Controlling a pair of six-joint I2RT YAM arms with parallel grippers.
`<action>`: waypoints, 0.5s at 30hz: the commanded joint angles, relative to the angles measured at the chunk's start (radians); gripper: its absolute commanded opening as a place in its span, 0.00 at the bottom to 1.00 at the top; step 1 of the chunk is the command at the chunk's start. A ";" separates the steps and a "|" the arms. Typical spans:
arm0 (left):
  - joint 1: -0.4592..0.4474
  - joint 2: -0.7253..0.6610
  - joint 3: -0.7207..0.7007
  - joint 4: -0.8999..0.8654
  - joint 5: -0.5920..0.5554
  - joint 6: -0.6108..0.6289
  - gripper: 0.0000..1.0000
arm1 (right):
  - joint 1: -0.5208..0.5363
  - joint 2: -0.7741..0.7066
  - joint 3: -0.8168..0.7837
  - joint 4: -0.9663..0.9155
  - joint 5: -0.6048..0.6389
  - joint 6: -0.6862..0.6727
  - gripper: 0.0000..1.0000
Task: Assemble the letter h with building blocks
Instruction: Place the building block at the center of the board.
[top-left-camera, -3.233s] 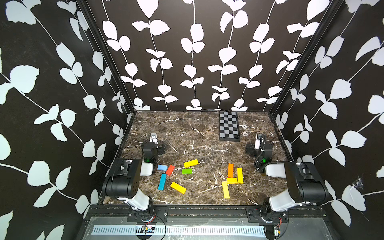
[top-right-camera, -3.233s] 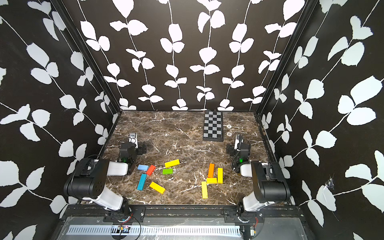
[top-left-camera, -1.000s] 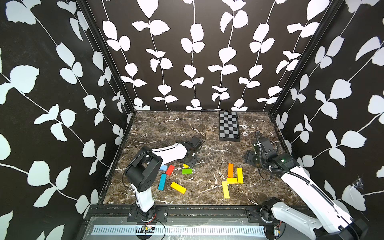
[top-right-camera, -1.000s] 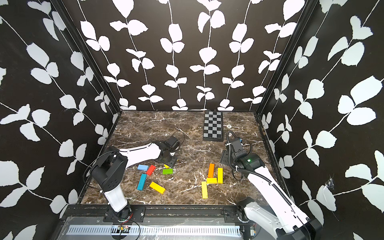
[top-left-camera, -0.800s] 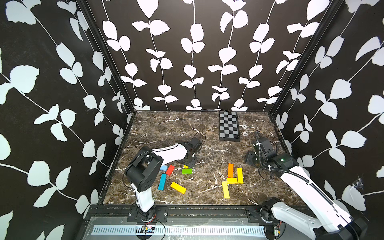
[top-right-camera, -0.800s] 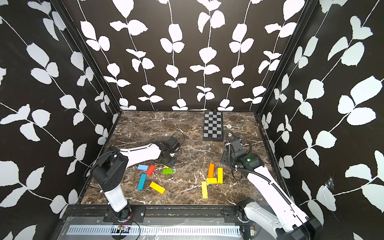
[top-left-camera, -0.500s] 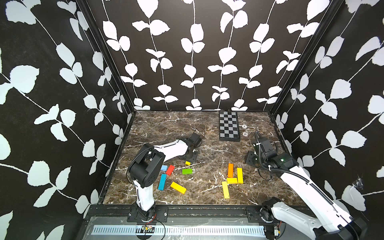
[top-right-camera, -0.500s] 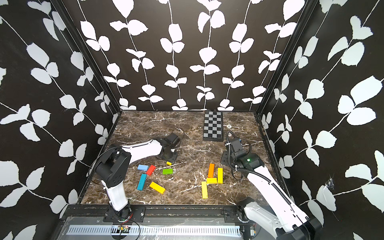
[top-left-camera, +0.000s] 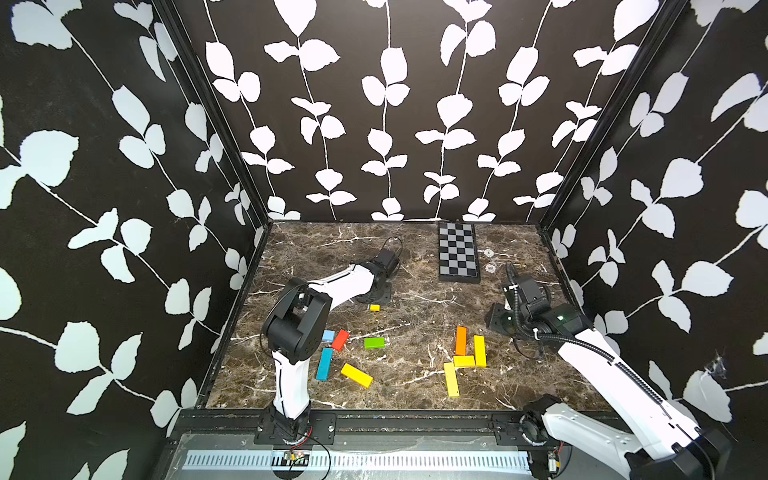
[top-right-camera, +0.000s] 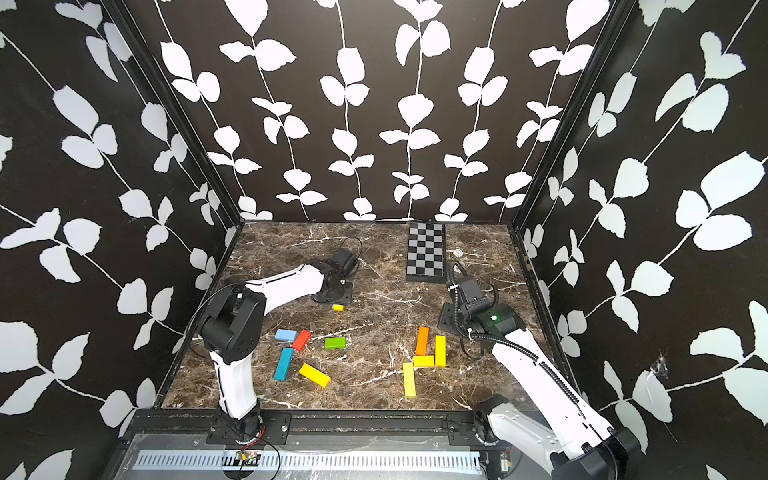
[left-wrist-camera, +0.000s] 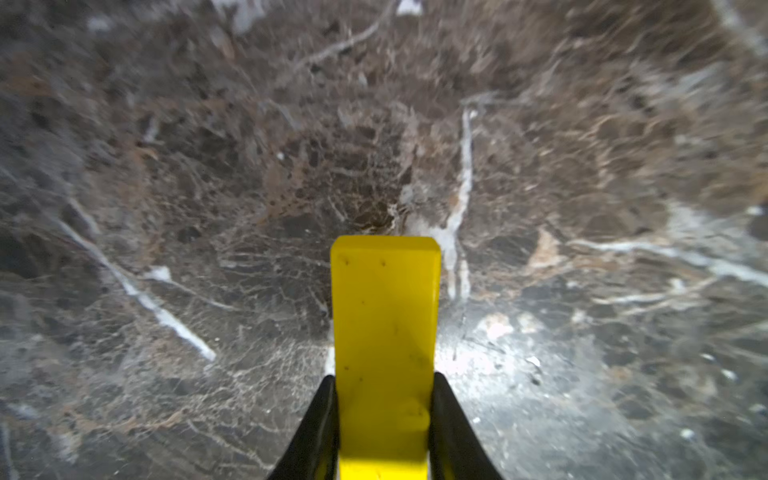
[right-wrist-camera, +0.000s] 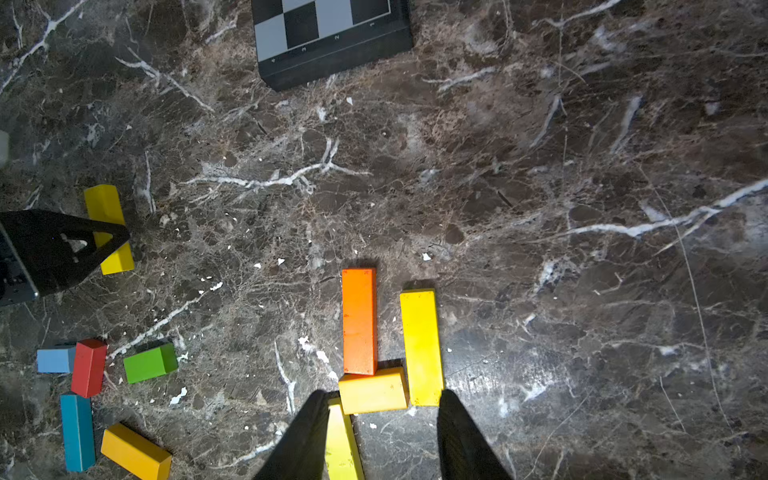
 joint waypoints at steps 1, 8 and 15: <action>0.006 0.005 0.016 -0.028 0.004 -0.025 0.22 | 0.008 0.010 0.029 0.011 -0.004 -0.009 0.42; 0.014 0.035 0.037 -0.024 0.013 -0.029 0.21 | 0.013 0.029 0.039 0.012 -0.009 -0.014 0.42; 0.021 0.058 0.060 -0.026 0.017 -0.019 0.20 | 0.018 0.040 0.046 0.011 -0.007 -0.016 0.42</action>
